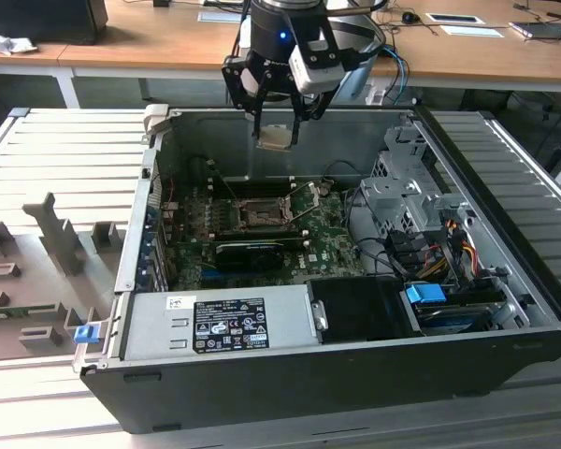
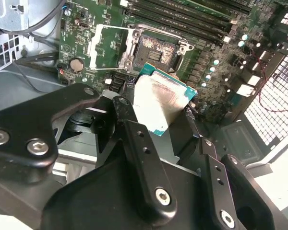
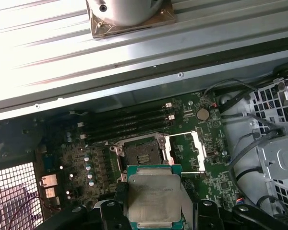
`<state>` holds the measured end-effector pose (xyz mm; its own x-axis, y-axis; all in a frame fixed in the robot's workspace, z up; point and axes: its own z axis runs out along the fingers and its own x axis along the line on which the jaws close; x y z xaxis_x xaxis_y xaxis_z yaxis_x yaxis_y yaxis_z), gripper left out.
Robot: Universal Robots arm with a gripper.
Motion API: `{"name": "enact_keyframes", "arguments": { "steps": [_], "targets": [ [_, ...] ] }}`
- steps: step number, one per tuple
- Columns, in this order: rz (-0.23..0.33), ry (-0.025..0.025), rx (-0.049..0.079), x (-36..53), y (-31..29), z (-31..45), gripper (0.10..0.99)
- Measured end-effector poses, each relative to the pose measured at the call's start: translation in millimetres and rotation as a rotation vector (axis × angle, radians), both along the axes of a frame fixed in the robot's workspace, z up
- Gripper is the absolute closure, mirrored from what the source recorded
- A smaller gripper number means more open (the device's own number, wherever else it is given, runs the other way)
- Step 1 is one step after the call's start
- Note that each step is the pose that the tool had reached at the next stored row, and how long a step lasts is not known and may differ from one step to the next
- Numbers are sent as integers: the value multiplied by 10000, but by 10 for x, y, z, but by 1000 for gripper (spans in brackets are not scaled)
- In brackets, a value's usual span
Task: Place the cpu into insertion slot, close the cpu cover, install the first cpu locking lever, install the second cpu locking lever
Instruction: 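Place the cpu into insertion slot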
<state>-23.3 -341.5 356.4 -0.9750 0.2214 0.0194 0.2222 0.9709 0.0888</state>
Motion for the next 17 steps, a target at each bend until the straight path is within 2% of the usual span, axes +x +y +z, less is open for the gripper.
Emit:
{"name": "enact_keyframes", "arguments": {
  "steps": [17],
  "targets": [
    [-169, 1, 0, 0, 0, -74, 553]
  ]
}}
